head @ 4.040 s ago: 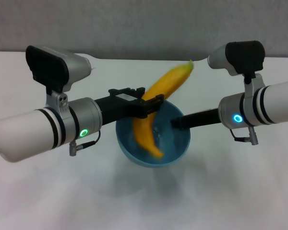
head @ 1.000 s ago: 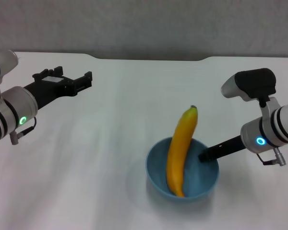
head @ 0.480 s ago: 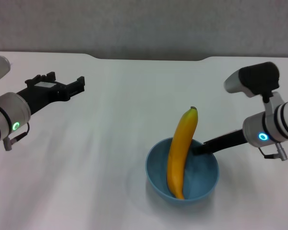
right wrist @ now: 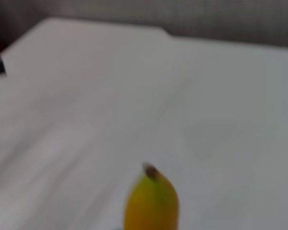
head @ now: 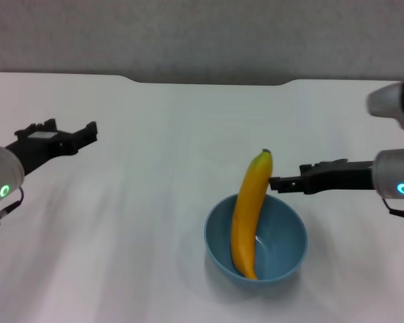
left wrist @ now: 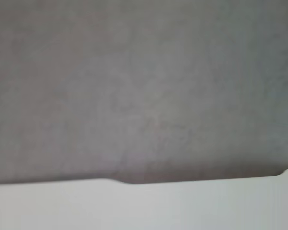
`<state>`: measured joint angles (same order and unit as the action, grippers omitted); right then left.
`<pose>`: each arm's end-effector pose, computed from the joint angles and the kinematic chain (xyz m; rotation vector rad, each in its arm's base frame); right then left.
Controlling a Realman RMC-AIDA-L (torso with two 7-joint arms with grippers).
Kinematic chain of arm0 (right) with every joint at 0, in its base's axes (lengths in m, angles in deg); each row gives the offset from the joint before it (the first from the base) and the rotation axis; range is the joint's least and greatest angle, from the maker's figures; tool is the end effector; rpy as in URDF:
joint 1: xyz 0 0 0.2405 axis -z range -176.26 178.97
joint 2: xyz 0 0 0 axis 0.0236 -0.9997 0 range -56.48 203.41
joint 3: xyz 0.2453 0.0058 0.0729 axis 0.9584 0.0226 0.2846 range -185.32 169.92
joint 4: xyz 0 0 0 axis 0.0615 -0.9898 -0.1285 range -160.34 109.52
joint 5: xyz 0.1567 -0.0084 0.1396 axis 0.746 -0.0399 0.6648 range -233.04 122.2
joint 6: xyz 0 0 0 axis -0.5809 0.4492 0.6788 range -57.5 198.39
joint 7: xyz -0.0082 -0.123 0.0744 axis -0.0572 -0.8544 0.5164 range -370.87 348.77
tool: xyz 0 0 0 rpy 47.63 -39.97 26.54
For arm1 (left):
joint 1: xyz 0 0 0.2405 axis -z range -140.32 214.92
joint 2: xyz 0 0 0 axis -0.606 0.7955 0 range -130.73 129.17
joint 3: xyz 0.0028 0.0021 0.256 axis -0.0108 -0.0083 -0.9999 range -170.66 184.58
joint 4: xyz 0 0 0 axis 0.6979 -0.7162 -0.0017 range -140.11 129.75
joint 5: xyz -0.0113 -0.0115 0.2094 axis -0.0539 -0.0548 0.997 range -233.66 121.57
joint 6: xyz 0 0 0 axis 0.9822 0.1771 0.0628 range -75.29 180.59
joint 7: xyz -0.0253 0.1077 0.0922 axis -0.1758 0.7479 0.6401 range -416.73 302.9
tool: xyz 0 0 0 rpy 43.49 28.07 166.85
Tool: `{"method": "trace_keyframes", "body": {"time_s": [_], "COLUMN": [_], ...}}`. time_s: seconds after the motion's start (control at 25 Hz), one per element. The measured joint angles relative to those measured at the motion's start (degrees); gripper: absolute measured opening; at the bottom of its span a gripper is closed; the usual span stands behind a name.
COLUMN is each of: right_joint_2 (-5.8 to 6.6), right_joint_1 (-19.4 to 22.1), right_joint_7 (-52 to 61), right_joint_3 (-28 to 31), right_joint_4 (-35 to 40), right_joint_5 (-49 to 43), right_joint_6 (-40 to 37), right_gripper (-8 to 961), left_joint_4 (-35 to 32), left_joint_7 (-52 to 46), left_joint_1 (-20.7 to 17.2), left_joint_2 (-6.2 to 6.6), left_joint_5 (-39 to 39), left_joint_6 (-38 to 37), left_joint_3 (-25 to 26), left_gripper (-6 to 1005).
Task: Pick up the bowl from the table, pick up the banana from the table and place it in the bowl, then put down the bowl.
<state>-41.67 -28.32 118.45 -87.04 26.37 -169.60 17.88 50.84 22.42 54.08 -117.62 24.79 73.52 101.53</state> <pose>0.2421 0.3918 -0.0205 -2.3956 1.1033 0.2266 -0.2809 0.3911 0.0166 -1.8861 -0.9192 -0.4977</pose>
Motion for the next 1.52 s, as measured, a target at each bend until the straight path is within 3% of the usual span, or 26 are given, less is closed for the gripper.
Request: {"method": "trace_keyframes", "body": {"time_s": [0.2,0.28,0.56,0.72,0.96,1.12,1.36,1.52], "right_joint_2": [0.00,0.01,-0.09,0.03,0.00,-0.26,-0.47,-0.61], "right_joint_1": [6.8,7.6,9.3,9.4,9.7,9.3,9.2,9.1], "right_joint_7": [-15.3,-18.9,-47.2,-61.7,-78.6,-85.3,-89.4,-89.8], "right_joint_3": [4.5,5.2,6.5,8.5,11.1,11.2,11.2,11.2], "right_joint_4": [2.4,2.0,-9.6,-18.5,-28.7,-34.4,-40.0,-41.5], "right_joint_5": [14.0,17.0,42.2,57.3,71.5,78.5,87.3,88.5], "right_joint_6": [0.5,0.7,1.6,-4.0,-13.8,-19.2,-28.7,-30.5], "right_gripper": [902,899,892,892,893,893,893,893], "left_joint_4": [-1.0,-1.4,-5.4,-8.7,-17.3,-27.2,-30.4,-31.1], "left_joint_7": [0.8,0.9,9.6,20.5,41.5,51.0,52.3,52.4], "left_joint_1": [-0.5,-0.6,-0.3,-0.6,-0.7,0.5,1.4,1.9], "left_joint_2": [0.01,0.02,0.05,0.03,-0.07,-0.14,-0.14,-0.35], "left_joint_5": [-0.3,-1.0,-10.2,-20.5,-38.5,-51.0,-52.9,-52.9], "left_joint_6": [0.4,0.5,5.1,8.3,17.8,28.7,34.3,34.6], "left_joint_3": [0.4,0.5,3.4,3.8,4.6,4.7,4.6,4.0], "left_gripper": [893,893,894,894,893,893,893,894]}}
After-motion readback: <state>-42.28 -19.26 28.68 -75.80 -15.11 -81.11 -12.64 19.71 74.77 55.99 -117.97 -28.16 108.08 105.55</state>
